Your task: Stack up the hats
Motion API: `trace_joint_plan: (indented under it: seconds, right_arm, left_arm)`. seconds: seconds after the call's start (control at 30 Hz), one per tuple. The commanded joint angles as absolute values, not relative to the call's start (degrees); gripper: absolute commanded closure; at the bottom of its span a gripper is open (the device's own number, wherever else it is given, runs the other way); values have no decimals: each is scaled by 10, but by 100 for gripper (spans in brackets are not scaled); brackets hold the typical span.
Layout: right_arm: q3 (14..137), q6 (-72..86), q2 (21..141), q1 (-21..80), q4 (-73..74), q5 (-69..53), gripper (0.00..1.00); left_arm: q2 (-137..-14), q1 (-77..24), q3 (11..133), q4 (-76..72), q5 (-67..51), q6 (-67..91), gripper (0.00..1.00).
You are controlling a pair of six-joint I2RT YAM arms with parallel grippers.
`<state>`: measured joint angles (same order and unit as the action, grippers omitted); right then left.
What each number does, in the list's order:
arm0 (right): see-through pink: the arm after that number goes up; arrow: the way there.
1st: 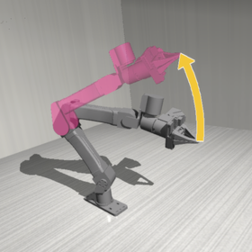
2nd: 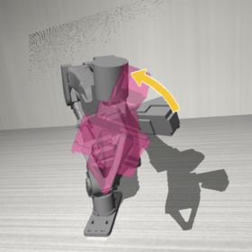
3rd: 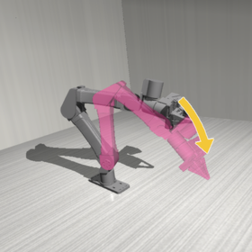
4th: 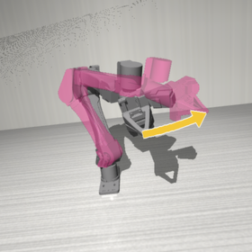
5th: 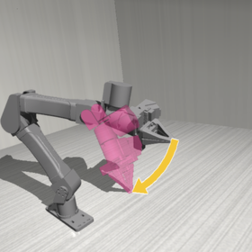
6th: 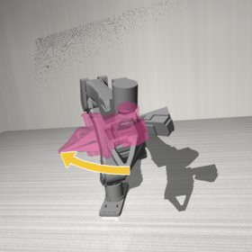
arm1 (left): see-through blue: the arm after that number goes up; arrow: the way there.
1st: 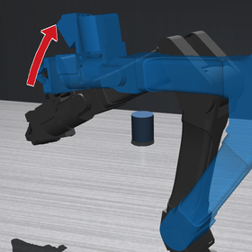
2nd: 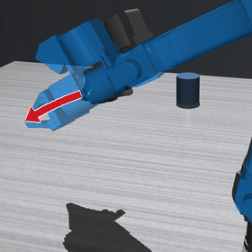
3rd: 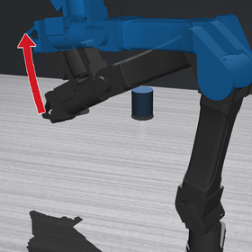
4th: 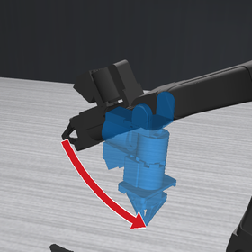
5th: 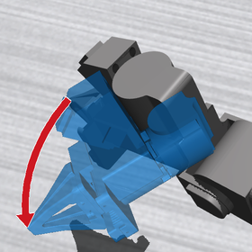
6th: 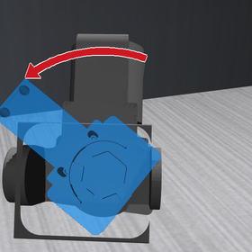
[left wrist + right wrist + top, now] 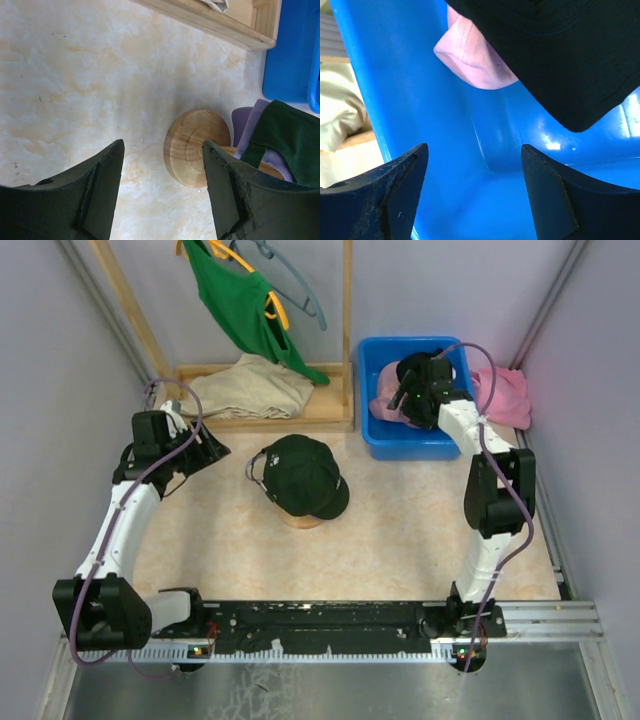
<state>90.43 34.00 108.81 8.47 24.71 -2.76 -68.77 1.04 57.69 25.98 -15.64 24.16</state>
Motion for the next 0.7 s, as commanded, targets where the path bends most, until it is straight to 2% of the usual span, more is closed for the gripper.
trace_joint_plan:
  seconds: [0.0,0.2,0.37,0.57,0.63,0.67]
  right_arm:
    - [904,461,1101,92,170,13,25]
    - [932,536,1156,98,137,83,24]
    - [1016,553,1223,106,168,121,23]
    - [1025,572,1245,112,135,160,23]
    - [1030,570,1248,114,132,175,26]
    - [1029,568,1249,114,129,180,32]
  left_arm:
    - [-679,16,600,259,-160,236,30]
    - [-676,16,598,260,-164,235,30]
    - [-671,16,597,266,-166,231,30]
    - [-662,16,597,270,-168,230,30]
    - [-661,17,596,271,-168,229,30]
    - [-660,16,595,271,-168,228,30]
